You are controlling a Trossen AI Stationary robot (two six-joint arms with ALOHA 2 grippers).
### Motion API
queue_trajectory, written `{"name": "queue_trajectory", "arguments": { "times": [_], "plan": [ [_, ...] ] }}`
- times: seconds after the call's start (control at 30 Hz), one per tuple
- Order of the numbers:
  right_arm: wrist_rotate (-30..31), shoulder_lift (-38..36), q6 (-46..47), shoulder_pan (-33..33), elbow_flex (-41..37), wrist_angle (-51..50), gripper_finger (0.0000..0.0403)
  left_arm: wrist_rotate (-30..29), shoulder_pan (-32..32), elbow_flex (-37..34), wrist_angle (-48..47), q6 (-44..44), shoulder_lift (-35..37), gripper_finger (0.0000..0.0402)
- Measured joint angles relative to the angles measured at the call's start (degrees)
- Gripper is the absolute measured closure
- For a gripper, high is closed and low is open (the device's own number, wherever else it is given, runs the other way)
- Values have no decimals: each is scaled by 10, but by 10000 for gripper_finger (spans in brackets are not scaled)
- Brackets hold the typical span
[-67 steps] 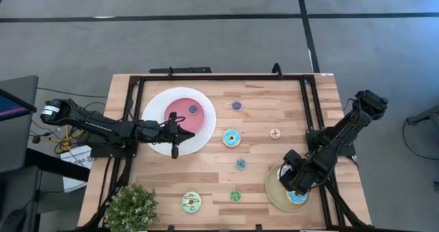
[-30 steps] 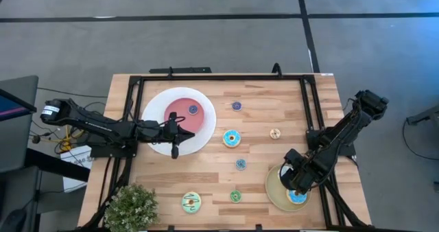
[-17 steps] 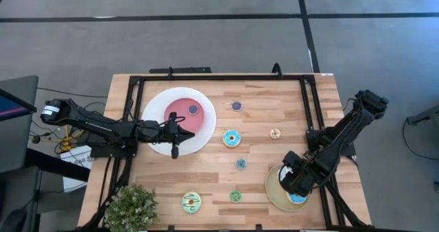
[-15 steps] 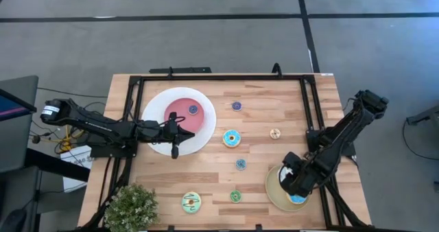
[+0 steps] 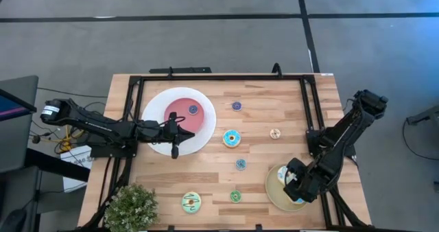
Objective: Pick & Place donuts
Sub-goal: Put the large white donut onto the brown plate
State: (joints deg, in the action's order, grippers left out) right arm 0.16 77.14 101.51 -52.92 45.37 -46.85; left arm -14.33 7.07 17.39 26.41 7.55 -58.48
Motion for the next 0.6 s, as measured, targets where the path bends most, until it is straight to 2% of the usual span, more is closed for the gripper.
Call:
{"name": "queue_trajectory", "arguments": {
  "times": [0.6],
  "plan": [
    [16,0,5,21,-20,-33,253,0,0,0,0,0,0,388]
  ]
}}
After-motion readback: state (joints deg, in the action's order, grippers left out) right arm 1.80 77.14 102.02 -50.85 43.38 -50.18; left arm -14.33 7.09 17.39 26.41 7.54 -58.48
